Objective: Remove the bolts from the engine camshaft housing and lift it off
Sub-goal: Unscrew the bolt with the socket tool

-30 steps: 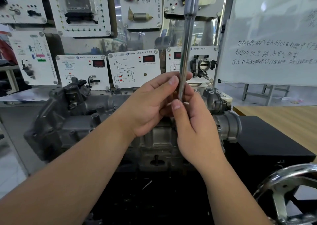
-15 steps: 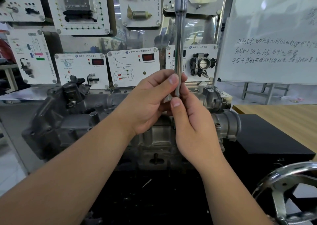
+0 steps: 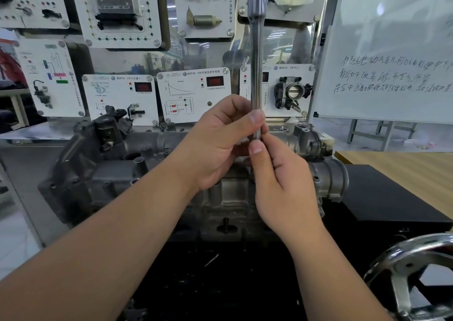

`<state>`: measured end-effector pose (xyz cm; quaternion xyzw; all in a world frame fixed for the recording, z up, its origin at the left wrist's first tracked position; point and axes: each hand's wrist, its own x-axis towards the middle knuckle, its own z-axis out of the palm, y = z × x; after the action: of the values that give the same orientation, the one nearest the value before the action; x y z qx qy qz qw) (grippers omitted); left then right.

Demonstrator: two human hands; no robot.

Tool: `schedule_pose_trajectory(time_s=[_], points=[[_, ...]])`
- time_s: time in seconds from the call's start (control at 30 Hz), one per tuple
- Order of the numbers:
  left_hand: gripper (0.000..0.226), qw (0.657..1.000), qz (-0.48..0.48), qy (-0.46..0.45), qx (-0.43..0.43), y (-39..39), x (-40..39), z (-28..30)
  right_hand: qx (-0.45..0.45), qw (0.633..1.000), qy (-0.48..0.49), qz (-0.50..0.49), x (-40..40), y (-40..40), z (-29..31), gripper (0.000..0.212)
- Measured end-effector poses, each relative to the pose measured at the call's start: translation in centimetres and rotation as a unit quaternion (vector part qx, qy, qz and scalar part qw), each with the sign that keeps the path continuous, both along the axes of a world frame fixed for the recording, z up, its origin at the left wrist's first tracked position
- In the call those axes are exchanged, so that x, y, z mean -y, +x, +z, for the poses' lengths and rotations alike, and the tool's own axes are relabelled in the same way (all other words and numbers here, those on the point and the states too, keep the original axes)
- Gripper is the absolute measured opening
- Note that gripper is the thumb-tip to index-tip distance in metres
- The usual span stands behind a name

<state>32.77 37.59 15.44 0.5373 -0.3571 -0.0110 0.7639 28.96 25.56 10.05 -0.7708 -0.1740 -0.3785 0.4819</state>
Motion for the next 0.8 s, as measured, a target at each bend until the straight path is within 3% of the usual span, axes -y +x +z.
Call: schedule_pose_trajectory(time_s=[0.13,0.3,0.5,0.6,0.8], points=[[0.021,1.0,-0.002,0.006,0.005,-0.11,0.05,0.03,-0.004,1.0,0.015,-0.005,-0.24,-0.02,-0.04,0.034],[0.021,1.0,-0.001,0.018,0.008,-0.17,-0.06,-0.03,0.021,0.999,0.049,-0.01,-0.16,0.08,-0.09,0.019],[0.035,0.998,-0.031,0.05,-0.007,-0.36,-0.24,0.15,-0.01,1.0,0.02,-0.006,0.07,-0.09,0.39,0.034],[0.034,0.998,-0.029,0.055,-0.003,-0.19,-0.1,0.08,-0.011,1.0,0.027,-0.002,-0.07,-0.07,0.3,0.041],[0.026,0.999,-0.033,0.019,-0.011,-0.15,-0.15,-0.06,0.006,0.999,0.04,-0.004,-0.22,0.17,0.06,0.037]])
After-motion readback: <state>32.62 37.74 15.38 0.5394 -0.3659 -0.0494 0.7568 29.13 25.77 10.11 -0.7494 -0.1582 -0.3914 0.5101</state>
